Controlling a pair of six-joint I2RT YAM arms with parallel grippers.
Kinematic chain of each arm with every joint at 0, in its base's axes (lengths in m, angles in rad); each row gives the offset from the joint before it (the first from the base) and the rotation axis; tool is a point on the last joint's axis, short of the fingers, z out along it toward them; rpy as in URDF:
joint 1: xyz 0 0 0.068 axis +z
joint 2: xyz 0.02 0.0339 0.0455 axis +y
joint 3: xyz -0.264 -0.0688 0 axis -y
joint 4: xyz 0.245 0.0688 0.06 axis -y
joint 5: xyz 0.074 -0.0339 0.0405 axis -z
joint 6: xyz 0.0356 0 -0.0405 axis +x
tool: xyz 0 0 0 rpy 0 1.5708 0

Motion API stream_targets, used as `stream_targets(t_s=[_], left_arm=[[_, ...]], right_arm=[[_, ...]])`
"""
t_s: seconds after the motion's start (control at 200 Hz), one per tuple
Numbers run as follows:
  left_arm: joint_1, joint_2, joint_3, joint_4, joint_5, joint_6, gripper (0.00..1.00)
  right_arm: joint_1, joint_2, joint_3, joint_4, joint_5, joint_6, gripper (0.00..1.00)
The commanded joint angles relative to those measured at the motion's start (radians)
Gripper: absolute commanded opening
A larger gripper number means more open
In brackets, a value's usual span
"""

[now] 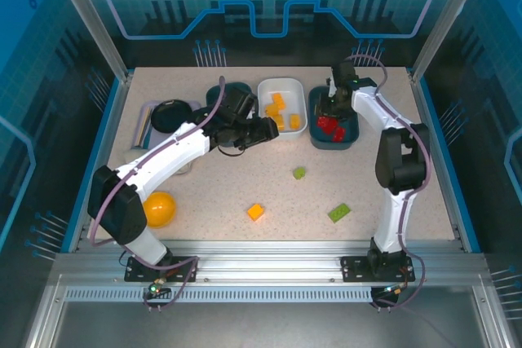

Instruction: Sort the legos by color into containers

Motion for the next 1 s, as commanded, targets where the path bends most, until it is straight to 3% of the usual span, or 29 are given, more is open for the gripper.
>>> stream_targets(t_s=[0.0, 0.225, 0.285, 0.425, 0.55, 0.785, 0.995], left_arm=[[0.003, 0.016, 0.036, -0.022, 0.011, 0.012, 0.64], [0.003, 0.020, 0.036, -0.026, 0.007, 0.005, 0.64], [0.002, 0.019, 0.036, -0.027, 0.007, 0.003, 0.64], [0.003, 0.018, 0.035, -0.030, 0.010, 0.003, 0.64], [0.002, 0.017, 0.036, -0.035, 0.016, 0.006, 0.64], [0.004, 0.034, 0.046, -0.067, 0.050, -0.033, 0.64], [-0.015, 0.178, 0.113, -0.159, 0.152, -0.171, 0.66]], right_arm=[[-0.012, 0.056, 0.079, -0.051, -0.059, -0.061, 0.25], [-0.012, 0.111, 0.083, -0.079, -0.066, -0.054, 0.28], [-0.012, 0.114, 0.084, -0.082, -0.071, -0.052, 0.33], [-0.016, 0.102, 0.084, -0.089, -0.068, -0.032, 0.56], [-0.015, 0.045, 0.077, -0.087, -0.068, -0.013, 0.63], [-0.004, -0.137, -0.004, -0.068, -0.023, 0.054, 0.60], [0.101, -0.426, -0.281, 0.023, 0.075, 0.093, 0.58]])
